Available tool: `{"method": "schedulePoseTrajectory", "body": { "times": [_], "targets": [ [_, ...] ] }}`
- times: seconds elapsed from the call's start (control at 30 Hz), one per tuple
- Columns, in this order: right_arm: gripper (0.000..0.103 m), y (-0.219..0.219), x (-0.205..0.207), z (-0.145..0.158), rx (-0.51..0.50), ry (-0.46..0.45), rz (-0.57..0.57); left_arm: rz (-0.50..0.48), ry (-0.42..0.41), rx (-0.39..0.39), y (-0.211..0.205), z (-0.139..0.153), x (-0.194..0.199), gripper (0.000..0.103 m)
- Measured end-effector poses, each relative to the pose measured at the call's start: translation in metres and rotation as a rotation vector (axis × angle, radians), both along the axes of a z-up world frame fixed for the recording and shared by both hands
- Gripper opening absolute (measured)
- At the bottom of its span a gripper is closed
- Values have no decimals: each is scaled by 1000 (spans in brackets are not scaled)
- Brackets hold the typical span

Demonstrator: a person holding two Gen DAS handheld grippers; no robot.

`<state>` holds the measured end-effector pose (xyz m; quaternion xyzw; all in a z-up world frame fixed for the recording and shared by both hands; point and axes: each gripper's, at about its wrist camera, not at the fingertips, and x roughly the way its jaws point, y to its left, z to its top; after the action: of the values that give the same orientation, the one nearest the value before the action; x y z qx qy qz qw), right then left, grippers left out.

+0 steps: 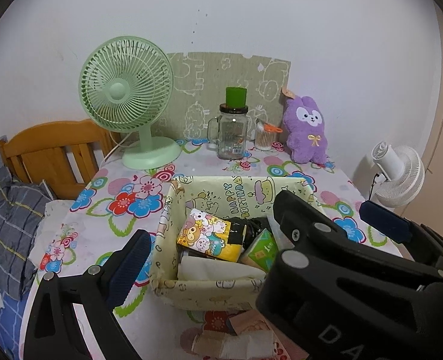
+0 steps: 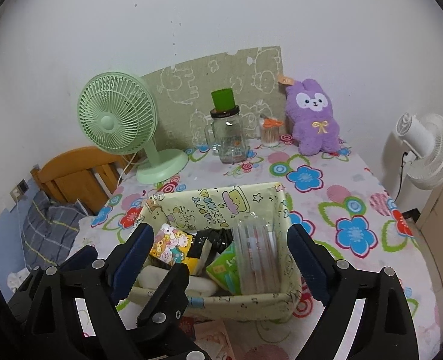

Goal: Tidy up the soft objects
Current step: 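Withdraw both grippers from the box toward the remaining items, then move both grippers down toward the beige sock and pink wipes pack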

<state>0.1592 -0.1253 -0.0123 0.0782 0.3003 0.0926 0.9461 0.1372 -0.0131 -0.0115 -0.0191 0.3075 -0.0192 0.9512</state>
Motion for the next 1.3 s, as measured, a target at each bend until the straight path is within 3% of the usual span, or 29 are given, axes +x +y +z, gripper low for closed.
{"method": "schedulePoseTrajectory", "body": {
  "times": [0.57,1.3],
  "targets": [
    [93,-9,-53,22,-46,-85,-3,-23,-64,4,-9,17,-46,100],
    [92,-14,-102,7,-84,-102,9,-51,-80,16,-18,3,-92,102]
  ]
}}
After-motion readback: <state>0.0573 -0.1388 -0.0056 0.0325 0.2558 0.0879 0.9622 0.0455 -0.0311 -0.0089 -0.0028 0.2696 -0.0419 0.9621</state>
